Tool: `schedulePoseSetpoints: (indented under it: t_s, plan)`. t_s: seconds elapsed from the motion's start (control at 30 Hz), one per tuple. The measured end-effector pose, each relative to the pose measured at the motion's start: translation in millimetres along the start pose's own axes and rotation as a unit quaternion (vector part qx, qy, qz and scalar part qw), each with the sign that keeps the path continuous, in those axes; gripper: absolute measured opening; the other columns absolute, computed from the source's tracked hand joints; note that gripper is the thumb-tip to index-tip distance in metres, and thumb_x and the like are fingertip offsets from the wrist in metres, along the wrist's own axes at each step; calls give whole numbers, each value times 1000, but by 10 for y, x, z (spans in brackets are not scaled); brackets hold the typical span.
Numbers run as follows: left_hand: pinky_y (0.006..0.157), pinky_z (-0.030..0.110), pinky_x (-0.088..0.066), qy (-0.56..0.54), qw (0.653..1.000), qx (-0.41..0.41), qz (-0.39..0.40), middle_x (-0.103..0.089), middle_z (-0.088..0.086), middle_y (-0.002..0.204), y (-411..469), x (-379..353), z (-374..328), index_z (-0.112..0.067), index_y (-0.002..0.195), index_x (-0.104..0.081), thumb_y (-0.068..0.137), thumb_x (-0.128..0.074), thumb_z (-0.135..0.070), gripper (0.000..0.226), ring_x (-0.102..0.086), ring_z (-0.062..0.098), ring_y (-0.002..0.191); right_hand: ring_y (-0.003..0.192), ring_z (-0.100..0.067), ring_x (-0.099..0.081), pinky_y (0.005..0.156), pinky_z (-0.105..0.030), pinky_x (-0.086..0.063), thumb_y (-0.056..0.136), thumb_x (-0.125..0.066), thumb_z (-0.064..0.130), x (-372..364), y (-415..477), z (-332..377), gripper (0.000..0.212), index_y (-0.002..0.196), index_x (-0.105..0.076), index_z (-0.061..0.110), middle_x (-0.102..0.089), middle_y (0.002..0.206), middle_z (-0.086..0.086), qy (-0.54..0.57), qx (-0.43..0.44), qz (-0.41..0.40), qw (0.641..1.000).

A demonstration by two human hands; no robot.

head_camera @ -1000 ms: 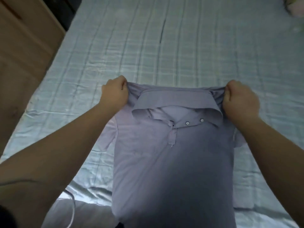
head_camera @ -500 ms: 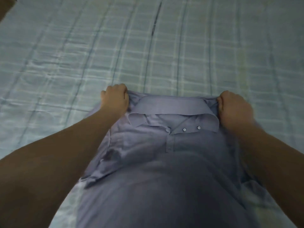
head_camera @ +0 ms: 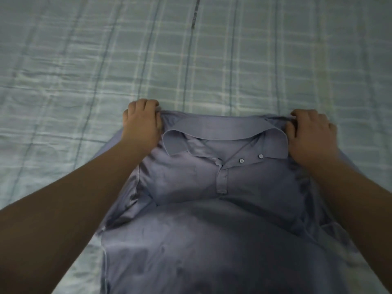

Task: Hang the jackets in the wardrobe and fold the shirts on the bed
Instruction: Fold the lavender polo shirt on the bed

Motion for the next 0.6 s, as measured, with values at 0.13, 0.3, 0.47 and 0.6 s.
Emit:
schedulePoseSetpoints:
  t_s: [0.13, 0.3, 0.47, 0.6]
  plan:
    - [102, 45, -35, -78, 996, -31, 13, -60, 21, 120, -498, 255, 37, -3, 127, -57, 95, -41, -21, 40, -53, 41, 112, 106, -43, -52, 91, -52, -42, 94, -40, 29, 331, -624, 72, 39, 123, -53, 7, -57, 117, -23, 80, 8, -11, 997]
    - [105, 45, -37, -141, 988, -23, 59, -57, 21, 122, -1541, 526, -60, -4, 131, -53, 90, -41, -23, 47, -49, 38, 115, 109, -39, -51, 97, -48, -40, 91, -46, 25, 628, -1760, 277, 37, 124, -54, 9, -57, 121, -18, 136, 14, 10, 991]
    - [108, 45, -39, -155, 981, -58, 100, -56, 20, 131, -2727, 656, -193, -1, 134, -52, 89, -42, -21, 50, -50, 37, 123, 112, -41, -54, 99, -47, -42, 88, -47, 24, 706, -2907, 395, 44, 126, -56, 1, -59, 125, -23, 137, 31, 74, 987]
    - [114, 49, -34, -124, 974, -115, 153, -51, 15, 143, -3677, 600, -220, -5, 140, -50, 92, -39, -23, 53, -38, 37, 139, 125, -40, -51, 106, -51, -40, 89, -44, 28, 647, -3789, 340, 51, 130, -57, 1, -55, 136, -22, 131, 28, 132, 982]
Point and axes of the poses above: each hand's wrist, its own y-axis towards the middle knuckle, its own x-axis out of the back of the hand, z = x × y, the point moved 5 cm from there along y, towards the middle knuckle
